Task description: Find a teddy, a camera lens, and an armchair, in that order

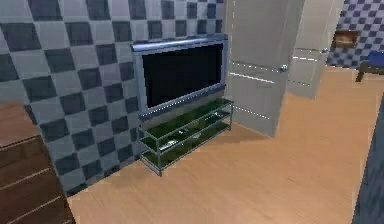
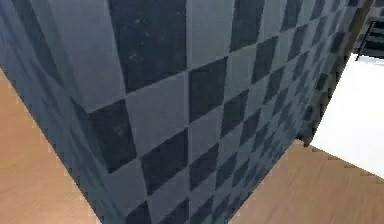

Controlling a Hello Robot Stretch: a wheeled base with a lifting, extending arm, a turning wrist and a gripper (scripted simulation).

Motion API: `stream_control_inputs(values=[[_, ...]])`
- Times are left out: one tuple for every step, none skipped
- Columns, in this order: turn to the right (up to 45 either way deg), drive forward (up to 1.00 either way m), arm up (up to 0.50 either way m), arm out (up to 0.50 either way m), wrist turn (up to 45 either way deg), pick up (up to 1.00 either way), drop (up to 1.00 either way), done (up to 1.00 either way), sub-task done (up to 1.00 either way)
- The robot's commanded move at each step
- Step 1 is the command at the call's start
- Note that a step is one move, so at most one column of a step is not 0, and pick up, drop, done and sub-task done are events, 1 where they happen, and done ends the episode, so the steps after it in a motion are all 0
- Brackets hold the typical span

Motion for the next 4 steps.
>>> stream_control_inputs(values=[[0.0,0.4,0.0,0.0,0.0,0.0,0.0,0.0,0.0],[36.0,0.0,0.0,0.0,0.0,0.0,0.0,0.0,0.0],[0.0,1.0,0.0,0.0,0.0,0.0,0.0,0.0,0.0],[0.0,1.0,0.0,0.0,0.0,0.0,0.0,0.0,0.0]])
